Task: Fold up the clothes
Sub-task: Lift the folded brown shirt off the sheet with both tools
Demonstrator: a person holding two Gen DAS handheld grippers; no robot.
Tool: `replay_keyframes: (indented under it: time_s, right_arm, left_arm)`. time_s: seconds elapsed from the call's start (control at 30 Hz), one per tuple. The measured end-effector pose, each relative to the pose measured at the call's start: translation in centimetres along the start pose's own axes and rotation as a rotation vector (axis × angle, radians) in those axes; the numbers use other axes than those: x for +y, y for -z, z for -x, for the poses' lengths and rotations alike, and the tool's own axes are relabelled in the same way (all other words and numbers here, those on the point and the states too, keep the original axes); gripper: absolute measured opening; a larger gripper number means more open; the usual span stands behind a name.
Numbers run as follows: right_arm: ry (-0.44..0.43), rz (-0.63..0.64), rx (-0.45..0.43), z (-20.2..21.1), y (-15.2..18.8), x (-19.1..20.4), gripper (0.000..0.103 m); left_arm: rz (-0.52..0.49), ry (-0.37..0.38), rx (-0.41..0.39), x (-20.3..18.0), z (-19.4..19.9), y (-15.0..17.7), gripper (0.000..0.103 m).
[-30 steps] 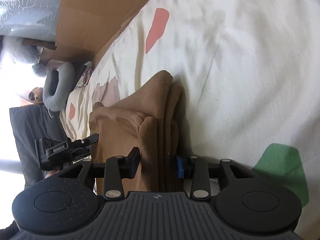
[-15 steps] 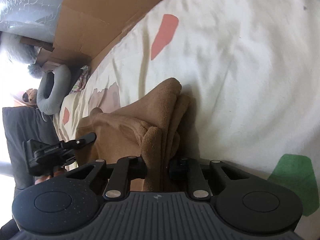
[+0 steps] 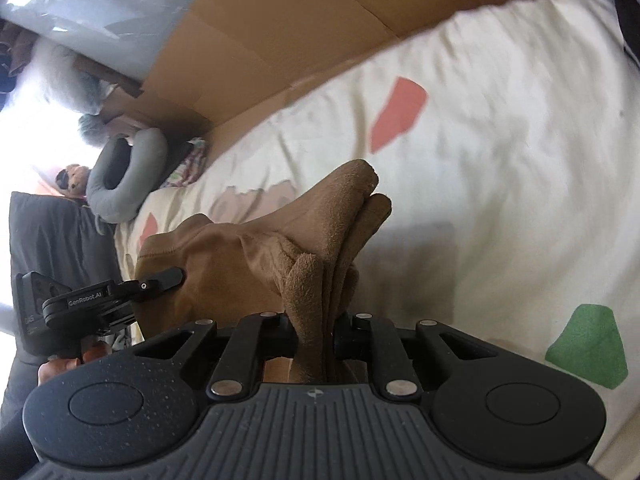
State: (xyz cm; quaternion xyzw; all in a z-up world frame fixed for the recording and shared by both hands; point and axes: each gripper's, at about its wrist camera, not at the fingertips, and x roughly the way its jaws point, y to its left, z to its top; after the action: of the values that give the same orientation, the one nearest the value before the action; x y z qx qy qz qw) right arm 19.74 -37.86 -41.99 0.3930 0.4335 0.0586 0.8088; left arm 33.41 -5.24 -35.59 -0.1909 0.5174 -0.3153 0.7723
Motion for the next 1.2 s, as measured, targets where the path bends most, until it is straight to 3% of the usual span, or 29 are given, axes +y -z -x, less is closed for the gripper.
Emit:
replay_keyframes:
  time_s: [0.23, 0.5, 0.9, 1.2]
  right_arm:
    - [-0.027, 0.064, -0.036, 3.6, -0.4, 4.6, 0.013]
    - [-0.069, 0.114, -0.121, 9.3, -1.5, 10.5, 0.012]
    - [-0.088, 0.225, -0.250, 20.0, -5.1, 20.8, 0.012]
    - [-0.057, 0.284, -0.313, 28.2, -6.1, 26.3, 0.012]
  left_arm:
    - [-0.013, -0.028, -0.069, -3.6, 5.2, -0.3, 0.005]
    - [-0.051, -0.045, -0.149, -10.7, 12.3, -1.7, 0.005]
    - [-0.133, -0.076, -0.294, -21.7, 22.2, -5.9, 0.005]
    - [-0.156, -0.061, -0.331, -27.6, 27.8, -6.2, 0.005]
